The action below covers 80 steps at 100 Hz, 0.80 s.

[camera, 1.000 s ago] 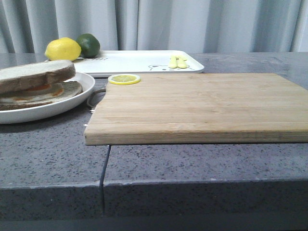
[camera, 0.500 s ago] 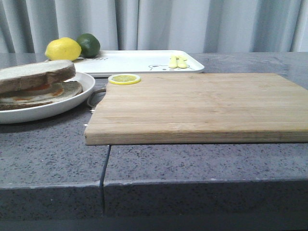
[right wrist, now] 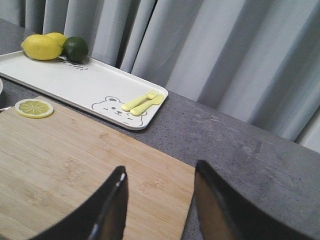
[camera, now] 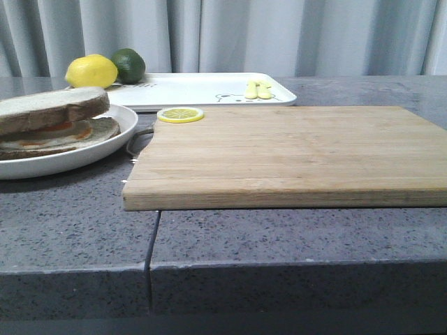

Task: Place bread and move sandwich to tray
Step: 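Grasp the plate rim nearest the left gripper with the left gripper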

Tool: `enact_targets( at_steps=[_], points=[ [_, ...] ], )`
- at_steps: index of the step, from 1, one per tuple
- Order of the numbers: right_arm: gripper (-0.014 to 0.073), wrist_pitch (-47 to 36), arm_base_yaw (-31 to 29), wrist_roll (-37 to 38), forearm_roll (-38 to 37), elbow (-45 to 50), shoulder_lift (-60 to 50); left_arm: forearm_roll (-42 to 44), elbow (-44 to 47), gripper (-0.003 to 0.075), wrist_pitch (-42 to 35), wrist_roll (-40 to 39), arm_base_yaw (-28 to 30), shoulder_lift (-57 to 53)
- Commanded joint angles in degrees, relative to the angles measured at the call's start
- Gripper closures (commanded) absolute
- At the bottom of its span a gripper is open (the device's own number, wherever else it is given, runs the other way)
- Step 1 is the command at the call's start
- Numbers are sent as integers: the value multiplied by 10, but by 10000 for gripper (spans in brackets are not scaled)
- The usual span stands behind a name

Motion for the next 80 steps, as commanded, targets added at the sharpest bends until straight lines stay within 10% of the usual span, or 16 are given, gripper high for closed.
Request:
enact_targets(
  at_steps=[1,80],
  points=[
    [258,-39,-5,1,-1,-16,1,-25,-20,258,-39,-4,1,2],
    [258,-39,-5,1,3,-16,1,-58,-20,258,-73,-4,1,76]
  ],
)
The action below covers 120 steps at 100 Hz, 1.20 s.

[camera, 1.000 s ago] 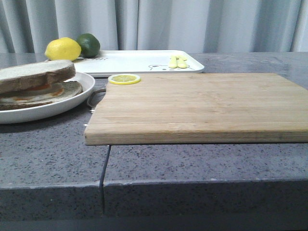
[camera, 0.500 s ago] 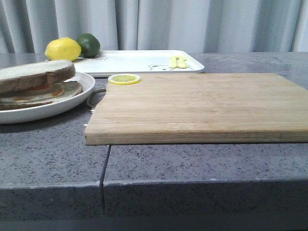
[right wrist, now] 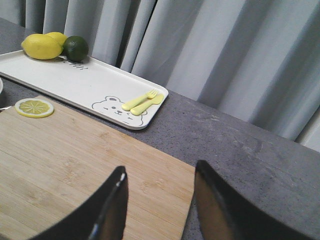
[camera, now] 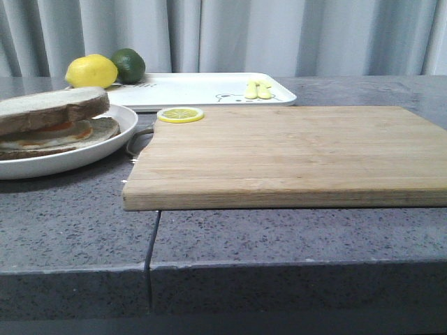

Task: Place bread and move sandwich to tray
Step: 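Grasp the plate rim nearest the left gripper with the left gripper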

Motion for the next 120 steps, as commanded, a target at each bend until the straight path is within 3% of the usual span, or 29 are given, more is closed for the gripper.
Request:
enact_targets(
  at_steps=[1,85,102,120],
  points=[
    [258,-41,-5,1,3,-16,1,-15,-19,258,-31,-3,1,-6],
    [258,-41,-5,1,3,-16,1,-38,-19,271,-31,-3,-21,39],
    [258,-41,-5,1,3,-16,1,-38,-19,401,-31,-3,-21,39],
    [258,-41,-5,1,3,-16,1,-38,-19,631,-29,-3,-21,39]
  ],
)
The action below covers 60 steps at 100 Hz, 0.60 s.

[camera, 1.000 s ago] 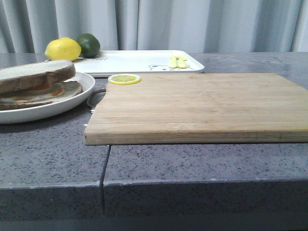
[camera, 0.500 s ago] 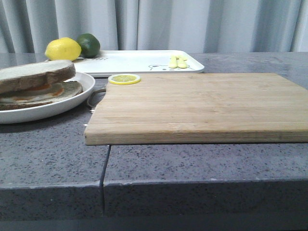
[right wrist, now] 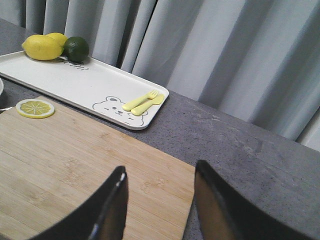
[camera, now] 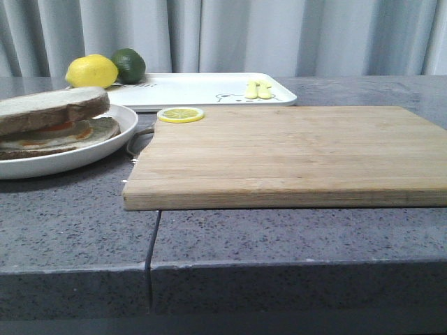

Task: Place bread and move sandwich to tray
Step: 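Grasp the plate rim nearest the left gripper with the left gripper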

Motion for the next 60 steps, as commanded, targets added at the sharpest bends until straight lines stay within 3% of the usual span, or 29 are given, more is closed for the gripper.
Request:
enact_targets(
  at_steps=[1,10,60],
  points=[
    [258,-41,-5,0,2,-16,1,-8,-11,648,-6,-3,-4,-8],
    [258,-41,-5,0,2,-16,1,-8,-11,741,-6,-3,-4,-8],
    [258,-41,-5,0,2,-16,1,-90,-12,739,-4,-1,-4,-38]
  ],
)
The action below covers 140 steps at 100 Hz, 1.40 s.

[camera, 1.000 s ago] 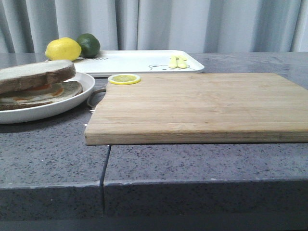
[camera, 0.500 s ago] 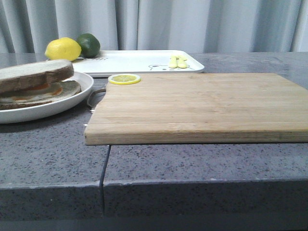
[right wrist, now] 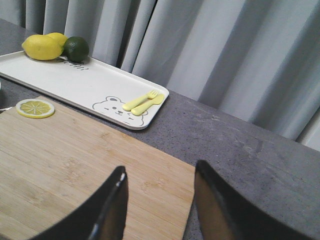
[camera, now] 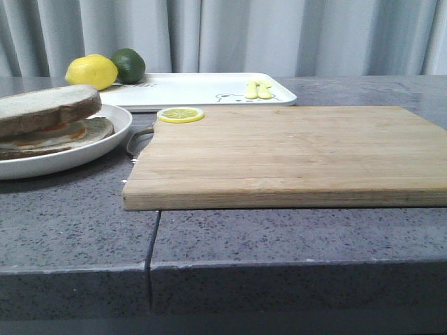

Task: Place bread and move sandwich to tray
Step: 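Grasp the plate rim nearest the left gripper with the left gripper, then lift the sandwich plate and carry it over the tray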

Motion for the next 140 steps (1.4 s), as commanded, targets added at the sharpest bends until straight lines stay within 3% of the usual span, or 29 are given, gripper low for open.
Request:
enact_targets(
  at_steps=[1,18,49,89,140],
  points=[
    [258,-41,-5,0,1,-16,1,-36,-16,739,-14,-1,-3,-34],
    [258,-41,-5,0,1,-16,1,-59,-48,739,8,-1,-3,-70],
    [258,-41,-5,0,1,-16,1,-67,-213,739,82,-1,-3,-50],
    [258,-41,-5,0,1,-16,1,-83,-436,739,155,-1,-4,142],
    [258,-41,-5,0,1,-16,1,-109,-662,739,202,-1,-60,376]
  ],
)
